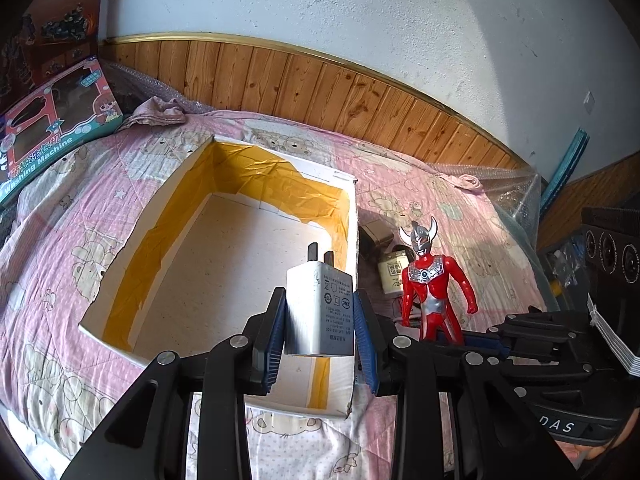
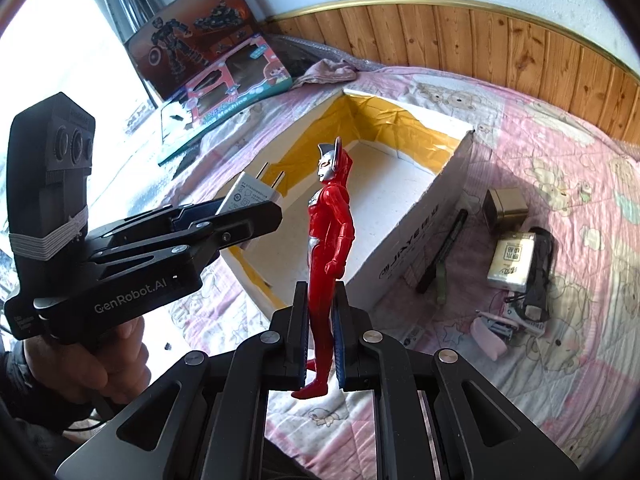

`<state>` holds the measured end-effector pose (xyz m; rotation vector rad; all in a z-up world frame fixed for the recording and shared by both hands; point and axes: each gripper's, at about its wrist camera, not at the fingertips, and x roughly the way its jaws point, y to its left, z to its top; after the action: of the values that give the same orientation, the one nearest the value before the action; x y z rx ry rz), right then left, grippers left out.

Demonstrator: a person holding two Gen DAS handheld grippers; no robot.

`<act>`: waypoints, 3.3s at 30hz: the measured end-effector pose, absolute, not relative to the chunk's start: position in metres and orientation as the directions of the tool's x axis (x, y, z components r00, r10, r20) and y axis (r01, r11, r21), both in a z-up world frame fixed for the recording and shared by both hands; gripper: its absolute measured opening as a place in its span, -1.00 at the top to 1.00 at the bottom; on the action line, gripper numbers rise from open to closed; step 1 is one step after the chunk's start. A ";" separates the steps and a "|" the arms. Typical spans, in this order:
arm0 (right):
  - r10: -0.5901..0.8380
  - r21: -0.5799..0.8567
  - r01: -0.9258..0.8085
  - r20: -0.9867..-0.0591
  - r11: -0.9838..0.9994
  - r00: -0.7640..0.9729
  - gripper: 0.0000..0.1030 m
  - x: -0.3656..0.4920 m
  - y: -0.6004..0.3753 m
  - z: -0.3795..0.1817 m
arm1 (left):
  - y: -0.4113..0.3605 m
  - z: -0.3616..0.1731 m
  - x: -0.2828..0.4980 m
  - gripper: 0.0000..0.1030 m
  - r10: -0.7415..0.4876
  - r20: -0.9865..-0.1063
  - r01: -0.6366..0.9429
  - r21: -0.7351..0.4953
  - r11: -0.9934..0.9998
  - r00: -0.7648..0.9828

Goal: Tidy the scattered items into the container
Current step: 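Carry the red figure and white charger over the cardboard box with both tools, then lower both items into the box and open both tools to release, then withdraw both tools from the box back toward the remaining items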

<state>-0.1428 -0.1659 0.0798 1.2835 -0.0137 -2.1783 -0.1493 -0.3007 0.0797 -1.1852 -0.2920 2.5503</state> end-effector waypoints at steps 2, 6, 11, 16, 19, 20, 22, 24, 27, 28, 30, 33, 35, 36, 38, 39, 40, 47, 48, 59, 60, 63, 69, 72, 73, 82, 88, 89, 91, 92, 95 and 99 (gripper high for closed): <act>-0.508 0.306 0.498 -0.791 -0.811 -0.340 0.80 -0.149 -0.170 0.083 | -0.304 0.081 -0.155 0.35 0.354 -0.706 -0.191 -0.302 -0.934 -0.613; -0.523 0.322 0.510 -0.790 -0.798 -0.320 0.80 -0.162 -0.177 0.088 | -0.311 0.083 -0.167 0.35 0.336 -0.708 -0.187 -0.282 -0.941 -0.622; -0.530 0.324 0.526 -0.792 -0.786 -0.304 0.80 -0.178 -0.187 0.092 | -0.317 0.081 -0.185 0.35 0.325 -0.719 -0.182 -0.272 -0.945 -0.614; -0.517 0.302 0.542 -0.802 -0.784 -0.301 0.79 -0.195 -0.197 0.091 | -0.323 0.076 -0.200 0.35 0.294 -0.742 -0.163 -0.246 -0.955 -0.603; -0.509 0.298 0.544 -0.810 -0.784 -0.290 0.79 -0.210 -0.203 0.088 | -0.326 0.072 -0.211 0.35 0.270 -0.762 -0.152 -0.223 -0.963 -0.589; -0.504 0.294 0.543 -0.814 -0.786 -0.288 0.79 -0.215 -0.205 0.087 | -0.326 0.070 -0.214 0.35 0.262 -0.769 -0.149 -0.216 -0.965 -0.583; -0.500 0.297 0.541 -0.821 -0.787 -0.276 0.79 -0.226 -0.208 0.084 | -0.327 0.065 -0.220 0.35 0.249 -0.785 -0.144 -0.203 -0.969 -0.567; -0.487 0.289 0.539 -0.831 -0.791 -0.269 0.79 -0.237 -0.212 0.080 | -0.329 0.059 -0.228 0.35 0.234 -0.801 -0.131 -0.194 -0.972 -0.551; -0.471 0.285 0.536 -0.846 -0.795 -0.249 0.79 -0.253 -0.217 0.072 | -0.332 0.053 -0.239 0.35 0.221 -0.820 -0.120 -0.186 -0.975 -0.528; -0.464 0.282 0.535 -0.852 -0.796 -0.242 0.79 -0.259 -0.219 0.069 | -0.331 0.051 -0.242 0.35 0.219 -0.825 -0.120 -0.183 -0.976 -0.521; -0.448 0.271 0.535 -0.863 -0.800 -0.233 0.79 -0.269 -0.223 0.064 | -0.331 0.049 -0.249 0.35 0.215 -0.836 -0.115 -0.181 -0.977 -0.505; -0.417 0.246 0.538 -0.881 -0.806 -0.222 0.79 -0.282 -0.229 0.057 | -0.330 0.043 -0.261 0.35 0.204 -0.856 -0.108 -0.174 -0.979 -0.475; -0.395 0.229 0.538 -0.893 -0.811 -0.215 0.79 -0.291 -0.232 0.050 | -0.329 0.040 -0.268 0.35 0.195 -0.864 -0.111 -0.162 -0.981 -0.464; -0.385 0.225 0.536 -0.900 -0.814 -0.207 0.79 -0.295 -0.233 0.046 | -0.328 0.039 -0.270 0.35 0.186 -0.868 -0.111 -0.152 -0.982 -0.461; -0.363 0.213 0.534 -0.911 -0.818 -0.193 0.79 -0.304 -0.235 0.038 | -0.327 0.035 -0.277 0.35 0.176 -0.877 -0.111 -0.141 -0.984 -0.447; -0.347 0.200 0.534 -0.919 -0.821 -0.189 0.79 -0.308 -0.237 0.034 | -0.326 0.032 -0.280 0.35 0.172 -0.882 -0.112 -0.136 -0.984 -0.438; -0.328 0.185 0.537 -0.927 -0.823 -0.183 0.79 -0.312 -0.238 0.030 | -0.324 0.029 -0.284 0.35 0.170 -0.889 -0.115 -0.133 -0.984 -0.426; -0.214 0.096 0.548 -0.964 -0.831 -0.156 0.79 -0.334 -0.240 0.003 | -0.317 -0.007 -0.311 0.35 0.146 -0.939 -0.100 -0.121 -0.988 -0.311; -0.203 0.090 0.549 -0.968 -0.831 -0.148 0.79 -0.336 -0.240 0.000 | -0.316 -0.011 -0.313 0.35 0.146 -0.943 -0.098 -0.122 -0.988 -0.298; -0.147 0.102 0.527 -0.988 -0.844 -0.045 0.79 -0.367 -0.236 -0.034 | -0.313 -0.050 -0.349 0.35 0.096 -0.971 -0.074 -0.082 -0.994 -0.218; -0.154 0.115 0.519 -0.988 -0.847 -0.032 0.79 -0.370 -0.236 -0.037 | -0.314 -0.053 -0.352 0.35 0.103 -0.972 -0.068 -0.090 -0.994 -0.211; -0.146 0.115 0.510 -0.989 -0.852 -0.021 0.79 -0.374 -0.239 -0.043 | -0.316 -0.063 -0.360 0.35 0.113 -0.974 -0.054 -0.104 -0.993 -0.198; -0.135 0.109 0.482 -0.991 -0.869 -0.020 0.73 -0.380 -0.241 -0.051 | -0.323 -0.080 -0.375 0.34 0.186 -0.967 -0.006 -0.187 -0.982 -0.173; -0.157 0.128 0.465 -0.987 -0.876 -0.025 0.65 -0.381 -0.239 -0.048 | -0.334 -0.082 -0.379 0.18 0.232 -0.955 0.036 -0.242 -0.969 -0.185; -0.162 0.129 0.463 -0.986 -0.877 -0.033 0.60 -0.379 -0.238 -0.044 | -0.338 -0.082 -0.379 0.07 0.235 -0.954 0.050 -0.248 -0.967 -0.187; -0.430 0.286 0.455 -0.868 -0.843 -0.250 0.59 -0.317 -0.202 0.040 | -0.353 -0.019 -0.335 0.07 0.218 -0.916 0.018 -0.238 -0.971 -0.337; -0.554 0.366 0.462 -0.739 -0.808 -0.384 0.57 -0.244 -0.174 0.066 | -0.334 0.028 -0.282 0.07 0.214 -0.867 -0.051 -0.214 -0.976 -0.451; -0.560 0.374 0.453 -0.724 -0.809 -0.404 0.55 -0.235 -0.171 0.067 | -0.331 0.033 -0.272 0.07 0.224 -0.859 -0.054 -0.224 -0.973 -0.461; -0.586 0.417 0.430 -0.691 -0.801 -0.422 0.54 -0.224 -0.170 0.067 | -0.320 0.039 -0.253 0.07 0.244 -0.846 -0.061 -0.244 -0.968 -0.474; -0.602 0.445 0.415 -0.675 -0.793 -0.426 0.54 -0.217 -0.166 0.066 | -0.318 0.041 -0.245 0.07 0.248 -0.841 -0.060 -0.250 -0.966 -0.480; -0.641 0.507 0.394 -0.639 -0.767 -0.425 0.54 -0.194 -0.157 0.061 | -0.311 0.043 -0.219 0.07 0.248 -0.826 -0.079 -0.241 -0.967 -0.506; -0.659 0.539 0.378 -0.611 -0.753 -0.439 0.54 -0.168 -0.143 0.054 | -0.293 0.054 -0.185 0.07 0.242 -0.810 -0.112 -0.216 -0.970 -0.534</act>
<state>-0.1675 -0.1429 0.0538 1.1311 -0.4313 -2.1965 -0.1846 -0.2930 0.0544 -1.3945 -0.2037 2.5786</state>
